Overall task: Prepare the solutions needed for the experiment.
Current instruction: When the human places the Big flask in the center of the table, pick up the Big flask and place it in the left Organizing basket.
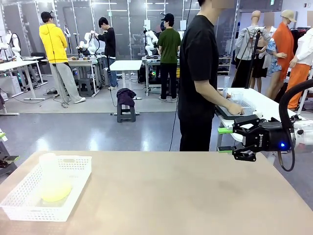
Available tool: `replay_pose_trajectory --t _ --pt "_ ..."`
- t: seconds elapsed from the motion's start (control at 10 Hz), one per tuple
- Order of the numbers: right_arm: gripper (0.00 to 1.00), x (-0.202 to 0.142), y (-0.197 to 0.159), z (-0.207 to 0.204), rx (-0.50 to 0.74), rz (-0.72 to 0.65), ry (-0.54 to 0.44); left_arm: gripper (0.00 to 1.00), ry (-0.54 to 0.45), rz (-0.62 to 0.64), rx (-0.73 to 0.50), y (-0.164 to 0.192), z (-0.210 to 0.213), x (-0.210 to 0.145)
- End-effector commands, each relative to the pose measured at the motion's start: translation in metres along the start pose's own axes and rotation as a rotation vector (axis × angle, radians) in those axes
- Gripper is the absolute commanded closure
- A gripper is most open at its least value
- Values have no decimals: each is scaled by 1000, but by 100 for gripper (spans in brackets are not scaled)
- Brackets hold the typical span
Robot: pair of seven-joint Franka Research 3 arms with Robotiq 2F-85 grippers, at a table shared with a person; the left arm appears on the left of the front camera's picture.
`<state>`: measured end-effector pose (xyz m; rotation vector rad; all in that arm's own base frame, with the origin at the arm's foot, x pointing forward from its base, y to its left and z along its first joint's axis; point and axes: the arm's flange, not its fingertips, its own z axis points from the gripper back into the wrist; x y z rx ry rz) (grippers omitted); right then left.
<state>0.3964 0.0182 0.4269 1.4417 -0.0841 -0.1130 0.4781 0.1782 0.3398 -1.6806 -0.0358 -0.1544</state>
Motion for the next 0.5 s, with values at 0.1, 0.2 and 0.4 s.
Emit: replay_pose_trajectory --t 0.1,0.2,0.4 --pt "37 1 1 -1 7 2 -8 0 -5 -32 1 -2 2 -1" --pt "37 1 1 -1 7 2 -8 0 -5 -32 1 -2 2 -1" --pt "37 1 1 -1 7 2 -8 0 -5 -32 1 -2 2 -1"
